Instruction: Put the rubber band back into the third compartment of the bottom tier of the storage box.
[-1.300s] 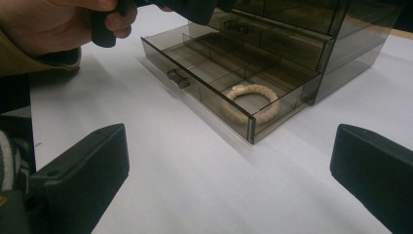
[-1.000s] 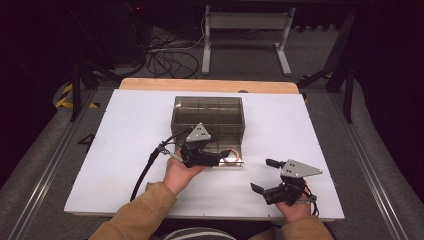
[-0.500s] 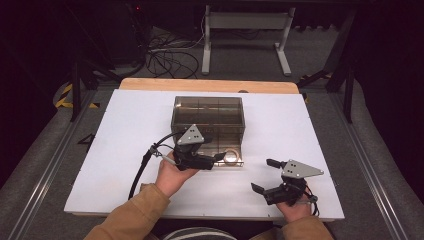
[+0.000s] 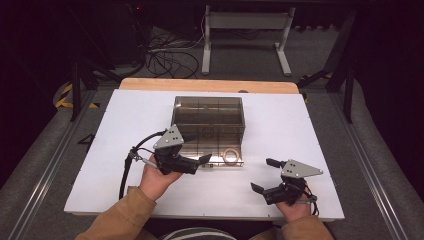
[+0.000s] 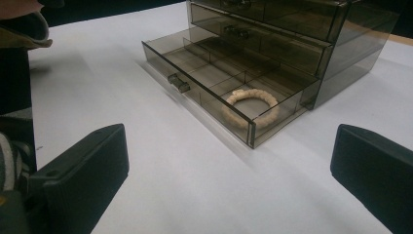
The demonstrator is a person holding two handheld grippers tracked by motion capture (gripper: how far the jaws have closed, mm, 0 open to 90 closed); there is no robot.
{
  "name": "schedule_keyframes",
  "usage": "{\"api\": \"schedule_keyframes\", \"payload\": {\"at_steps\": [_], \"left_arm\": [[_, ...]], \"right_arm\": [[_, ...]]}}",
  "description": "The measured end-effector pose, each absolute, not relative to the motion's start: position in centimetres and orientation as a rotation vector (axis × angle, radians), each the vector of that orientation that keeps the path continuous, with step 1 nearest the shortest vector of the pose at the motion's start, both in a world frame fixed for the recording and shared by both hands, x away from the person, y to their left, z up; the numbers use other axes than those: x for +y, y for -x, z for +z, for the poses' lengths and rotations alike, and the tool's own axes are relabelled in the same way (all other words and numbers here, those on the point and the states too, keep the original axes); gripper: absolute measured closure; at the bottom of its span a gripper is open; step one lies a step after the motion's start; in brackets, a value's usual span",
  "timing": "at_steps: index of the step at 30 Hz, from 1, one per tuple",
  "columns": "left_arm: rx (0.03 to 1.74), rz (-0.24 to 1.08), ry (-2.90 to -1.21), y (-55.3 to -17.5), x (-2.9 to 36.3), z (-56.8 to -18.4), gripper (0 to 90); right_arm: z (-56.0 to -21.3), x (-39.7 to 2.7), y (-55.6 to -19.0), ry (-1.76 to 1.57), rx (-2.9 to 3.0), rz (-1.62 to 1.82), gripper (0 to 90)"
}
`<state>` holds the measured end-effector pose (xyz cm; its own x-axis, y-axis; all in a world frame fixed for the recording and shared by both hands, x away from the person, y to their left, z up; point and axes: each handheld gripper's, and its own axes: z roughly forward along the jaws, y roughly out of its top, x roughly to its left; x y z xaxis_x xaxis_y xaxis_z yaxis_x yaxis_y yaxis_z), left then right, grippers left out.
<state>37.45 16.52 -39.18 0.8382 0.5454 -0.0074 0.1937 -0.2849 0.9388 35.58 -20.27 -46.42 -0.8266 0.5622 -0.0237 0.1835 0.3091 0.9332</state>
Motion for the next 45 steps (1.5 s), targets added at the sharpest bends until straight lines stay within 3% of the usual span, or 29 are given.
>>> {"api": "schedule_keyframes", "payload": {"at_steps": [24,41,45], "left_arm": [[0.597,0.468,-1.803,-35.0,23.8,-41.3,5.7],[0.634,0.557,-1.801,-33.5,26.5,-43.9,0.3],[0.660,0.512,-1.785,-33.3,27.4,-44.7,0.2]], "right_arm": [[-46.4,-20.2,-35.7,-0.665,2.238,1.517,1.1],[-46.4,-20.2,-35.7,-0.658,2.241,1.506,0.9],[-46.4,-20.2,-35.7,-0.656,2.241,1.503,0.8]]}}
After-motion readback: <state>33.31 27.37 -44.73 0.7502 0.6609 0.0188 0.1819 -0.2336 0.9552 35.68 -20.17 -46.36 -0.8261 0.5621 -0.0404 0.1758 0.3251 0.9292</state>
